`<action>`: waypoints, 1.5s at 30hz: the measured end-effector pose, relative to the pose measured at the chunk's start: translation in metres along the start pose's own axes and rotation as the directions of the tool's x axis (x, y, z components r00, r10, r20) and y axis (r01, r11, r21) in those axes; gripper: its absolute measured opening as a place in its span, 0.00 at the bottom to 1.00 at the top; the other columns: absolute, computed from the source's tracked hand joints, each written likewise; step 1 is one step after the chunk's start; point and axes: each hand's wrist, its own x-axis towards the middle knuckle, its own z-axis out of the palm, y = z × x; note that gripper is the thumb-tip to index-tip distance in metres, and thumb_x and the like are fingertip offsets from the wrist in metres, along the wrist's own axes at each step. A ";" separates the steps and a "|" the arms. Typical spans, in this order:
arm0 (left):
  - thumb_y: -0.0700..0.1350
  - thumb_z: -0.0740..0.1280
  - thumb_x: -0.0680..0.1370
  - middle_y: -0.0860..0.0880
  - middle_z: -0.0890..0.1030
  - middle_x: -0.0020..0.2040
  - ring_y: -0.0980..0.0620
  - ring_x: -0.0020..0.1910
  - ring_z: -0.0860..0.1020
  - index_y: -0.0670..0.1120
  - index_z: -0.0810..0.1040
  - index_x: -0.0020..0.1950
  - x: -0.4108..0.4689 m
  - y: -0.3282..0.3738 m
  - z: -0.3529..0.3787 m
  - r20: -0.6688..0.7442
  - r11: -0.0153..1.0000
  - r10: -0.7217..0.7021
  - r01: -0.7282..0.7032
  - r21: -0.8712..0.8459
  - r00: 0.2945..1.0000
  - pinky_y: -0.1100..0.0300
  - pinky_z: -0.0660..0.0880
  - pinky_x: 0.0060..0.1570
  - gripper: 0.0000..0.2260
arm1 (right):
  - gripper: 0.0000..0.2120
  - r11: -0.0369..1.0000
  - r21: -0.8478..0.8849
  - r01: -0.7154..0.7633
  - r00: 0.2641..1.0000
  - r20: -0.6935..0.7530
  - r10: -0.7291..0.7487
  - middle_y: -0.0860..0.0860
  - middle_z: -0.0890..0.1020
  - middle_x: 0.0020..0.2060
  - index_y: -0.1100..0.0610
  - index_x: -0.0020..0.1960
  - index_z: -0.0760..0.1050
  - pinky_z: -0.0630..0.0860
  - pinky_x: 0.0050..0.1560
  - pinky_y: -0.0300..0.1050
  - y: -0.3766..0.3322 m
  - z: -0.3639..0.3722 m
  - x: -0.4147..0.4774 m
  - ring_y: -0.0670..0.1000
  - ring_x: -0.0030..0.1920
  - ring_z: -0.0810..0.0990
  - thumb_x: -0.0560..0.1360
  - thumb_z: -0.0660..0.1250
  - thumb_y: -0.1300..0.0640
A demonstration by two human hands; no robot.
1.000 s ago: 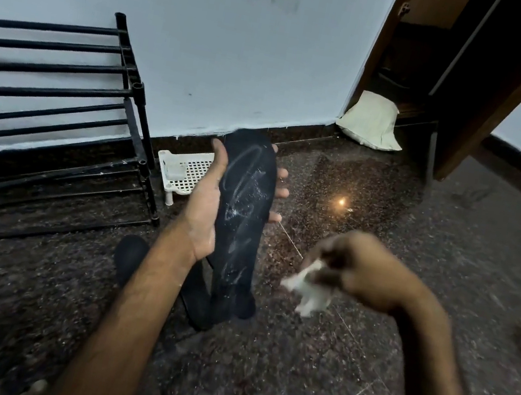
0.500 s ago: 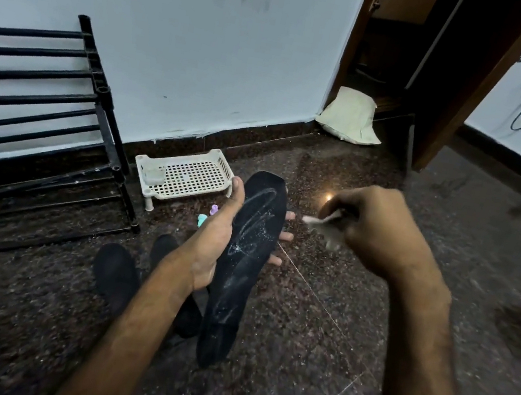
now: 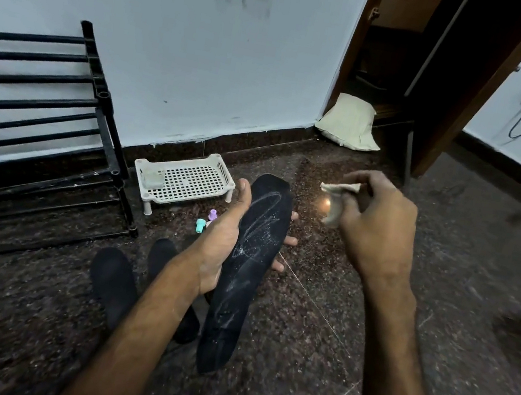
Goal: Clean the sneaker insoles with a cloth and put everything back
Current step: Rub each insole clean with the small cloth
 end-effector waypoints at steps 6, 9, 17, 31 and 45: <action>0.68 0.52 0.78 0.43 0.84 0.49 0.46 0.44 0.83 0.45 0.82 0.59 -0.002 -0.002 0.006 0.011 0.995 -0.018 0.019 -0.099 1.000 0.52 0.81 0.42 0.32 | 0.09 0.971 0.021 0.238 0.970 0.035 -0.239 0.48 0.80 0.51 0.57 0.57 0.80 0.73 0.54 0.29 -0.029 0.046 -0.022 0.41 0.47 0.76 0.77 0.69 0.61; 0.68 0.52 0.78 0.44 0.84 0.48 0.47 0.46 0.83 0.47 0.85 0.54 -0.004 0.002 0.004 0.005 0.986 -0.005 0.006 -0.168 1.000 0.55 0.82 0.44 0.31 | 0.12 0.949 0.007 0.314 0.948 0.057 -0.314 0.51 0.80 0.50 0.59 0.59 0.81 0.71 0.54 0.33 -0.028 0.056 -0.024 0.46 0.48 0.77 0.76 0.68 0.65; 0.68 0.54 0.77 0.42 0.84 0.54 0.45 0.54 0.83 0.47 0.84 0.57 -0.007 0.004 0.000 -0.020 0.979 -0.016 0.012 -0.203 1.000 0.52 0.80 0.48 0.30 | 0.09 0.901 0.228 0.370 0.927 -0.022 -0.375 0.50 0.83 0.47 0.59 0.52 0.82 0.77 0.54 0.33 -0.045 0.059 -0.023 0.44 0.47 0.80 0.72 0.72 0.67; 0.70 0.57 0.76 0.42 0.84 0.52 0.44 0.53 0.82 0.47 0.84 0.57 -0.006 0.009 -0.011 -0.031 0.967 -0.003 -0.005 -0.254 1.000 0.48 0.76 0.54 0.31 | 0.13 0.870 0.218 0.442 0.874 0.115 -0.473 0.49 0.83 0.50 0.58 0.54 0.82 0.76 0.59 0.38 -0.049 0.062 -0.024 0.45 0.51 0.80 0.72 0.71 0.69; 0.71 0.50 0.77 0.44 0.85 0.50 0.47 0.48 0.84 0.46 0.83 0.59 -0.014 0.025 -0.024 -0.030 0.949 0.015 -0.023 -0.315 0.999 0.55 0.81 0.46 0.35 | 0.16 0.857 0.220 0.466 0.876 0.023 -0.482 0.51 0.83 0.52 0.59 0.57 0.81 0.78 0.59 0.44 -0.045 0.082 -0.033 0.47 0.53 0.81 0.71 0.72 0.69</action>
